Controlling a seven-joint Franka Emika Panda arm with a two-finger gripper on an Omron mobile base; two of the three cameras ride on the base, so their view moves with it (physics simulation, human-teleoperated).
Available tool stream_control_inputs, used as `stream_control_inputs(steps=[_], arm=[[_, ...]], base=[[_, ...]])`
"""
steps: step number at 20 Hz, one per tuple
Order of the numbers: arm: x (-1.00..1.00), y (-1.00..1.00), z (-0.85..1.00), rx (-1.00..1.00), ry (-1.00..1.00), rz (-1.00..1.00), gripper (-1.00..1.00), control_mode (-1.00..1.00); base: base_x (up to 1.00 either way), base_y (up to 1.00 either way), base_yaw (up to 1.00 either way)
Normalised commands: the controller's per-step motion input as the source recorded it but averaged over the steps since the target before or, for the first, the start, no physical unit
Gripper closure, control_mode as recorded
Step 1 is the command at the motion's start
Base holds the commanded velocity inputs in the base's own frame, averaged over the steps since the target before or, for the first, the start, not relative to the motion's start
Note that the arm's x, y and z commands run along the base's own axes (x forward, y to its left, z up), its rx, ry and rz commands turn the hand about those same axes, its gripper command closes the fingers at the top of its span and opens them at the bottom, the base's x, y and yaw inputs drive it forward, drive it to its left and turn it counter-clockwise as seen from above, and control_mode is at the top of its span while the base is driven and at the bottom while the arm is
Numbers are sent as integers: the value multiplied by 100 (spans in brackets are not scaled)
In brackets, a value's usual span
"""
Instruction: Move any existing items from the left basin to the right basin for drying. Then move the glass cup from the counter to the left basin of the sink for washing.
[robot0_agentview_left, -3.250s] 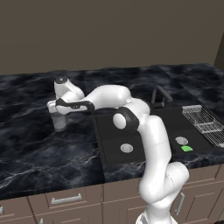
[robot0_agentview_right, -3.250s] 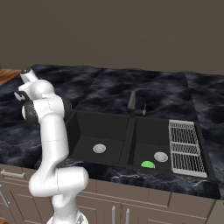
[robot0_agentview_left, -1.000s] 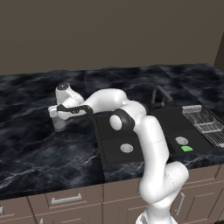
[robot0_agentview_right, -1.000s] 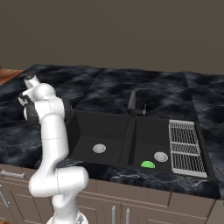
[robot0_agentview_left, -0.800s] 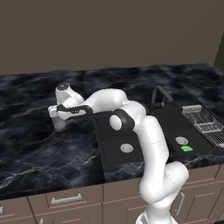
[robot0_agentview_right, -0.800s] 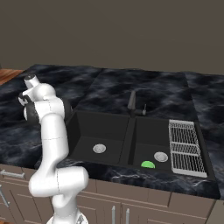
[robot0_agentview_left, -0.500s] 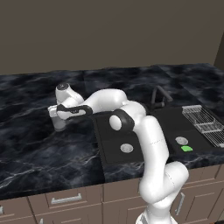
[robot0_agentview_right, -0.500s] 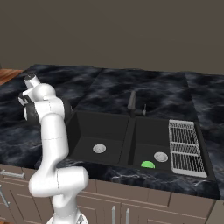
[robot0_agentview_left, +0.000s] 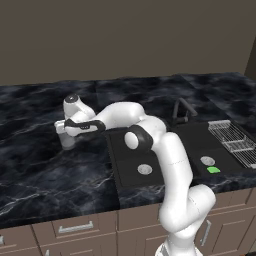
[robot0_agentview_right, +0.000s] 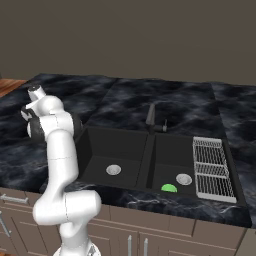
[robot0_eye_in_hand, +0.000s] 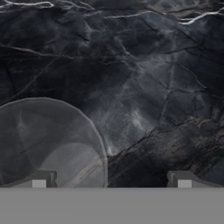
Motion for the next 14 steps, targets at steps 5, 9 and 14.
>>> stream_control_inputs(steps=[5,9,14], arm=[[1,1,-31,0,0,0,100,-100],[1,0,-33,1,0,0,100,-100],[0,0,-34,1,0,0,100,-100]], base=[[0,0,0],[0,0,0],[0,0,0]])
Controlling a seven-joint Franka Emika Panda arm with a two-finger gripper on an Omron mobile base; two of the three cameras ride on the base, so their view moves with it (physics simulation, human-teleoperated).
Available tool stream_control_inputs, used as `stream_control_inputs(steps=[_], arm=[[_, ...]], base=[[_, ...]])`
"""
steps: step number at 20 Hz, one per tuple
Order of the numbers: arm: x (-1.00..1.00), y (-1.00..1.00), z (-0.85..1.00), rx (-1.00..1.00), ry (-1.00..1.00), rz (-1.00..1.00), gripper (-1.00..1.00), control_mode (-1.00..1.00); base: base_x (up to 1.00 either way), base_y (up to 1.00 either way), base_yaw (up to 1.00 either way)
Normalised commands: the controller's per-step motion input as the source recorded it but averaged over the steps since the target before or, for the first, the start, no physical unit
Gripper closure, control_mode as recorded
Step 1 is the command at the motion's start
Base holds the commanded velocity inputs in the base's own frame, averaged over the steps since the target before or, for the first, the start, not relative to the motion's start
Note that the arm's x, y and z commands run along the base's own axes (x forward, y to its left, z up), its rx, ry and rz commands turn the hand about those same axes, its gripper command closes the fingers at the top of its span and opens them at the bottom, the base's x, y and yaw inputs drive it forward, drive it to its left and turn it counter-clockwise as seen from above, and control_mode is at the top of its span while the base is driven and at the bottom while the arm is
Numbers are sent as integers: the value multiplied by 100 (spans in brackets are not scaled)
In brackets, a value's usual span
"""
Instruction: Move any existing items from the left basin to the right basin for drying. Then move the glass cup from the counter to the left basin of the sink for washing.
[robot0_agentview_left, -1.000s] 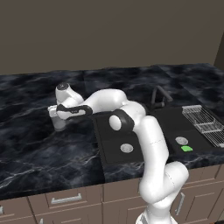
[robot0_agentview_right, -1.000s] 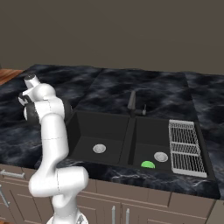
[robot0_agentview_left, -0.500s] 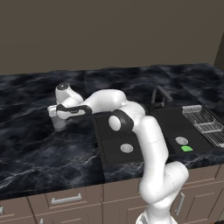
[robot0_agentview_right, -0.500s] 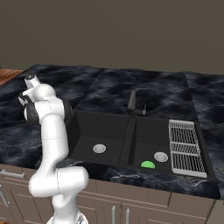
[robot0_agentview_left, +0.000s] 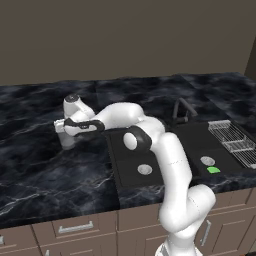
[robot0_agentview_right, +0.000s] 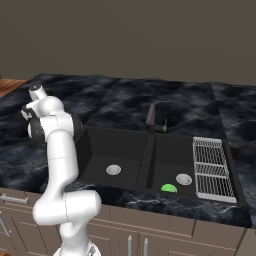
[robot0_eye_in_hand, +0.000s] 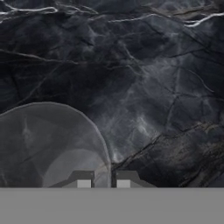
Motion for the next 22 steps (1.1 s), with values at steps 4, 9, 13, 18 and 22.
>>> stream_control_inputs(steps=[4,9,13,18,22], arm=[[0,0,-25,0,4,0,100,-100],[0,0,-5,0,1,0,100,-100],[0,0,-4,1,0,0,100,-100],[0,0,-7,3,0,0,100,-100],[0,0,-10,3,0,0,100,-100]], base=[[0,0,0],[0,0,0],[0,0,0],[0,0,0],[0,0,0]])
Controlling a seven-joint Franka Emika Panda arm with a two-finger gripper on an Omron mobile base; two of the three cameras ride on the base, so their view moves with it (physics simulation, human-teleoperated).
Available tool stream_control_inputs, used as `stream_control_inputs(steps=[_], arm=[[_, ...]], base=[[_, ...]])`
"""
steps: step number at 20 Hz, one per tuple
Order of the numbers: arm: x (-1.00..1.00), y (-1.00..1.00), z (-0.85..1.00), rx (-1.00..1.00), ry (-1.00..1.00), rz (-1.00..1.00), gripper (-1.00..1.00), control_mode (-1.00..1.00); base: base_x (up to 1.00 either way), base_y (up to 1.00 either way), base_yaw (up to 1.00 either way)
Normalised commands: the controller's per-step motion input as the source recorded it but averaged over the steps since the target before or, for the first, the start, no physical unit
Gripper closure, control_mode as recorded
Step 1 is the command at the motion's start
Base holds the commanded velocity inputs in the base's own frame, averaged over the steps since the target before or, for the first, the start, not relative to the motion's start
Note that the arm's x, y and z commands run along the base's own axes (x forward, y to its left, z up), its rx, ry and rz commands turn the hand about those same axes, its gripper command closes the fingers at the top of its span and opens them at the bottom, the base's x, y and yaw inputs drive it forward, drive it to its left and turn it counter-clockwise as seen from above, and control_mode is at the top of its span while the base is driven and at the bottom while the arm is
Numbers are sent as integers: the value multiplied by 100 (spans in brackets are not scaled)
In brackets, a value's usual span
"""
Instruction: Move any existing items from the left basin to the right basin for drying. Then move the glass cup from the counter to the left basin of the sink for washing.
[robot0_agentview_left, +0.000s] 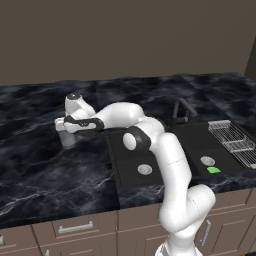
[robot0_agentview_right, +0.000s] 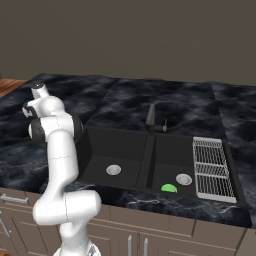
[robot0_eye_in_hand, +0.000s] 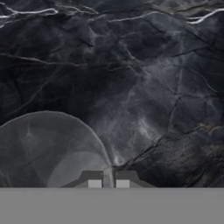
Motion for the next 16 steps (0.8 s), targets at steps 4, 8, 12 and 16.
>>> stream_control_inputs(steps=[4,8,12,16], arm=[[0,0,-8,3,0,0,100,-100],[0,0,-7,2,0,0,100,-100],[0,0,-7,3,0,0,100,-100],[0,0,-4,4,0,0,100,-100]], base=[[0,0,0],[0,0,0],[0,0,0],[0,0,0]])
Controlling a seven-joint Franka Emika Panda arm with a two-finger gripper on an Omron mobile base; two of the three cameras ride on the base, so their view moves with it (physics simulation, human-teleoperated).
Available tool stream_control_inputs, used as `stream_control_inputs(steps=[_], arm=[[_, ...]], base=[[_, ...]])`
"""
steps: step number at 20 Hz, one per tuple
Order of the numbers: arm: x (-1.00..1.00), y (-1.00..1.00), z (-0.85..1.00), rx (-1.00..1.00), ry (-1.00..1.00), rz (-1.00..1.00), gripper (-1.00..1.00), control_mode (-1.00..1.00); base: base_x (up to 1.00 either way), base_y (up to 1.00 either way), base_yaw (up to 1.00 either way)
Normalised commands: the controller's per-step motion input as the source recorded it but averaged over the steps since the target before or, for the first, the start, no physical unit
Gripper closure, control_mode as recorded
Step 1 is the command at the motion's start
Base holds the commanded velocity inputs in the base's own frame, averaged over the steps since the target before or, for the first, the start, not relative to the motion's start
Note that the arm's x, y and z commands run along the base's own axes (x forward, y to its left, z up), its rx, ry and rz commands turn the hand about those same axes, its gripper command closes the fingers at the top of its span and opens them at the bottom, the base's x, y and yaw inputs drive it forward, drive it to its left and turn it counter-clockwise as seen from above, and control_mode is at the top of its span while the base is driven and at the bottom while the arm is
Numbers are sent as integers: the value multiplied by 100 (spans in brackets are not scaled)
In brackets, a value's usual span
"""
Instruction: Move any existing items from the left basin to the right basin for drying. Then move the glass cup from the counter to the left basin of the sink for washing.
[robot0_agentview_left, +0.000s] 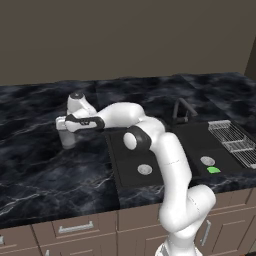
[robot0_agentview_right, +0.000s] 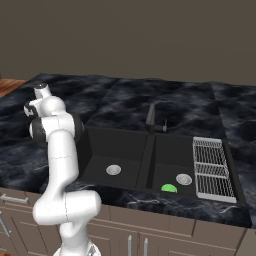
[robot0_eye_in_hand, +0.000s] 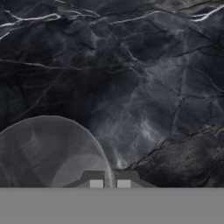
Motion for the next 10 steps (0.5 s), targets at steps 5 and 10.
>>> stream_control_inputs(steps=[5,10], arm=[[-8,0,1,3,0,0,100,-100],[-23,-8,16,1,0,-3,100,-100]], base=[[0,0,0],[0,0,0]])
